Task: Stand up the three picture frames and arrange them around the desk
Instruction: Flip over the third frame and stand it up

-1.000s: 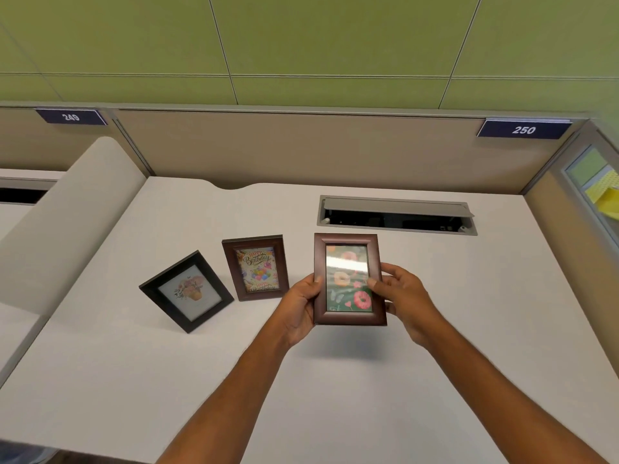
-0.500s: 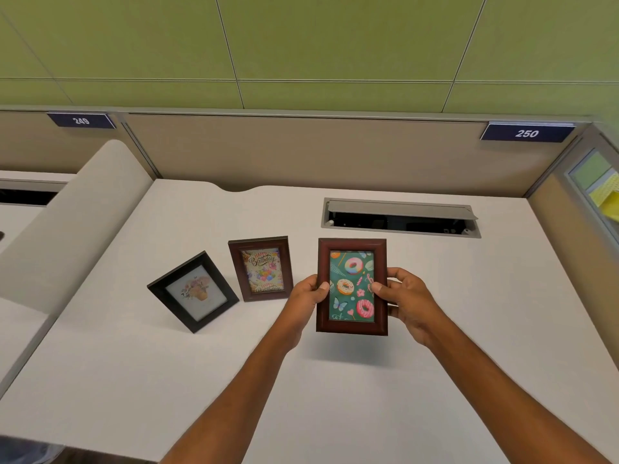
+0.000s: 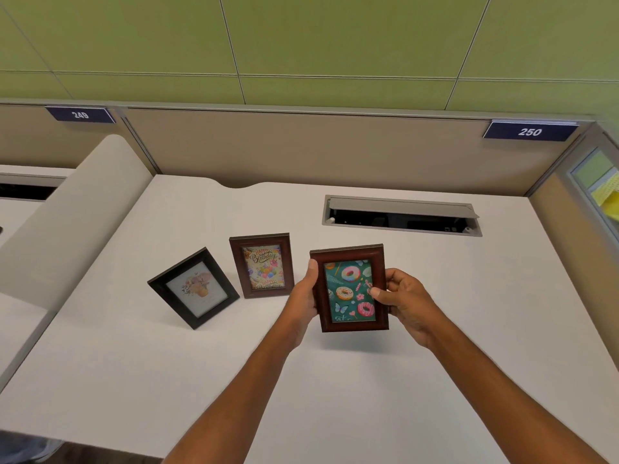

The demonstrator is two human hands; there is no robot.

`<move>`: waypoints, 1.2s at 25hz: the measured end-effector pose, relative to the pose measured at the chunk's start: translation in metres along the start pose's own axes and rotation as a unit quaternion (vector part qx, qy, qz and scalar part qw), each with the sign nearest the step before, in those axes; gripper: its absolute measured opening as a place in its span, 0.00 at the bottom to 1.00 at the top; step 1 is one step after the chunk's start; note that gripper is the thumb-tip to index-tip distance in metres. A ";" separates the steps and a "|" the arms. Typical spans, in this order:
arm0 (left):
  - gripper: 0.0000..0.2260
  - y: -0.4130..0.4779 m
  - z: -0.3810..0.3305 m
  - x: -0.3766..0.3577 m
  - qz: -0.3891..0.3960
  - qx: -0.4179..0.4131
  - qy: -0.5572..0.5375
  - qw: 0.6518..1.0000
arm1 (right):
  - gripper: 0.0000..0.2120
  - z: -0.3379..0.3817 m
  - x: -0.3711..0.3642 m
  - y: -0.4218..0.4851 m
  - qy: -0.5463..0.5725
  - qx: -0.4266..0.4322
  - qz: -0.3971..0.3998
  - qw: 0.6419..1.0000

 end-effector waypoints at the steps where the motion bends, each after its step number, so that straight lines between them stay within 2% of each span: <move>1: 0.27 0.000 0.002 0.001 0.000 0.002 -0.004 1.000 | 0.14 -0.002 -0.001 0.000 0.005 -0.011 0.008 1.000; 7: 0.41 0.008 0.012 -0.002 0.004 -0.012 0.063 0.998 | 0.19 -0.006 -0.009 0.002 -0.028 -0.064 0.067 0.995; 12: 0.37 0.022 0.020 -0.001 0.013 -0.025 0.077 0.997 | 0.19 -0.012 -0.006 0.011 -0.013 -0.044 0.042 0.998; 20: 0.40 0.038 0.010 0.006 0.020 -0.027 0.045 0.998 | 0.19 -0.014 -0.015 0.038 0.001 -0.026 0.009 1.000; 26: 0.60 0.063 -0.005 0.015 0.003 -0.022 0.042 0.999 | 0.17 -0.018 -0.021 0.063 -0.011 -0.063 -0.010 0.998; 27: 0.61 0.067 -0.006 0.016 0.000 -0.015 0.048 0.999 | 0.17 -0.019 -0.022 0.067 -0.012 -0.068 -0.009 0.998; 30: 0.51 0.077 -0.010 0.017 0.007 -0.002 0.045 0.999 | 0.17 -0.017 -0.023 0.078 -0.010 -0.075 -0.007 0.997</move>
Point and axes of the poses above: each hand's wrist, its own y-axis towards the middle knuckle, its own x-axis out of the back of the hand, z = x × y, the point moved 10 cm from there along y, towards the middle knuckle, and after that the axes turned 8 degrees about x, right-handed, at the moved point
